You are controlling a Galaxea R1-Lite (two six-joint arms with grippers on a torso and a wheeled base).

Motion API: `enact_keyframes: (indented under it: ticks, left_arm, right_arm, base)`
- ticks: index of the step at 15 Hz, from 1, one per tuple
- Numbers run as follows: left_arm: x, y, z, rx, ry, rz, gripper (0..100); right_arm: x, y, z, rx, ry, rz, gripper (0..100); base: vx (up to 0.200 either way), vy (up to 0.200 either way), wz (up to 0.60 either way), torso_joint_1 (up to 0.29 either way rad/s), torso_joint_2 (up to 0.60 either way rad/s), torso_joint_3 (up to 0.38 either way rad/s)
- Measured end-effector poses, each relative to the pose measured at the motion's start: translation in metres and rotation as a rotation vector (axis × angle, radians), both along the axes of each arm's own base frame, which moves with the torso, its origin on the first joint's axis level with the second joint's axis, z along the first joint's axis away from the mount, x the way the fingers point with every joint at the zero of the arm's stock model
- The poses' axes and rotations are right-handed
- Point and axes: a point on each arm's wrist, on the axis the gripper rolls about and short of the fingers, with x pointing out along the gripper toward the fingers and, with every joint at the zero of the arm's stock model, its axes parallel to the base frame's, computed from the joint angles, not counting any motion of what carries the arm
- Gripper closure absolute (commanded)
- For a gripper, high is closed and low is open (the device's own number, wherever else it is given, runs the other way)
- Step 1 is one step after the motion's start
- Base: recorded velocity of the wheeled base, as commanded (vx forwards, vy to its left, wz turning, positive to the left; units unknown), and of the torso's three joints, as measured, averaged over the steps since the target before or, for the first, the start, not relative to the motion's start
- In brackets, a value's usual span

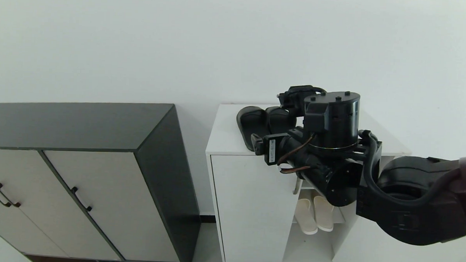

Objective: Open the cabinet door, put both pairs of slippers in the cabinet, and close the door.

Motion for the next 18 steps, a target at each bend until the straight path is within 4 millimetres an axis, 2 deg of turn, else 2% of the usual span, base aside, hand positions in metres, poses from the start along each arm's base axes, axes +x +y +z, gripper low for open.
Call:
enact_keyframes:
  ticks: [6, 11, 18]
  left_arm:
    - [0.000, 0.000, 0.000, 0.000, 0.000, -0.001, 100]
    - [0.000, 0.000, 0.000, 0.000, -0.001, -0.002, 100]
    - [0.000, 0.000, 0.000, 0.000, 0.000, -0.003, 100]
  right_arm:
    - [0.009, 0.005, -0.020, -0.017, 0.016, -0.009, 0]
    - [0.030, 0.009, -0.042, -0.035, 0.032, -0.035, 0]
    - [0.072, 0.016, -0.051, -0.025, 0.016, -0.089, 0]
  base:
    - [0.200, 0.000, 0.00, 0.006, 0.00, 0.003]
    - [0.000, 0.000, 0.00, 0.000, 0.00, 0.000]
    - [0.000, 0.000, 0.00, 0.000, 0.00, 0.000]
